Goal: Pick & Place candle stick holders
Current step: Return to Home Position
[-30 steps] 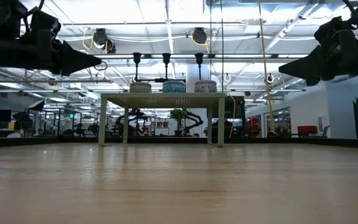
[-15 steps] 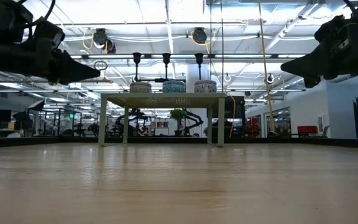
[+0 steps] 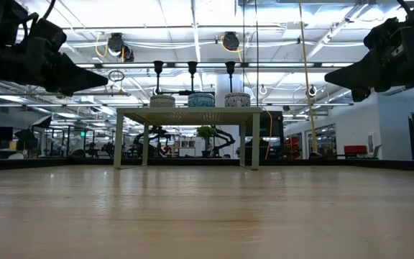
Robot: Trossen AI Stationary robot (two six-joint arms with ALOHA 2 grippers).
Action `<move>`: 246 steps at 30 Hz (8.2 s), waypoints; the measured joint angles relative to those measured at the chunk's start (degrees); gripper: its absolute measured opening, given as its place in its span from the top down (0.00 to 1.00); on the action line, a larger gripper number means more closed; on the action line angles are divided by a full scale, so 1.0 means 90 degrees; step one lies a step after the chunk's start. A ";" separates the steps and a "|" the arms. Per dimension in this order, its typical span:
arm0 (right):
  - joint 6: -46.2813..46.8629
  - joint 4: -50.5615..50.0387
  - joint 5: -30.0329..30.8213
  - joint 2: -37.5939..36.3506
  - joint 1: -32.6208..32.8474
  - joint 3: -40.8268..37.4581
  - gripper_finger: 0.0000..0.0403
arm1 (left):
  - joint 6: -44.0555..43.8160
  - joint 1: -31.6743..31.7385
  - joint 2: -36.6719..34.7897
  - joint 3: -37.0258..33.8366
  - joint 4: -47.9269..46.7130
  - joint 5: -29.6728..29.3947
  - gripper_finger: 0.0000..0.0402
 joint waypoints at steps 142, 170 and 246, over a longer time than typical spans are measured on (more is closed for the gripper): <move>0.0000 -0.0070 0.0002 0.0010 0.0002 -0.0007 0.99 | 0.0667 -0.0255 -0.1519 -0.0002 -0.2146 0.0962 0.90; 0.0000 -0.0070 0.0002 0.0010 0.0002 -0.0005 0.99 | 0.0667 -0.0255 -0.1519 -0.0002 -0.2145 0.0957 0.90; 0.0000 -0.0069 0.0002 0.0010 0.0002 -0.0006 0.99 | 0.0667 -0.0255 -0.1519 -0.0002 -0.2146 0.0957 0.90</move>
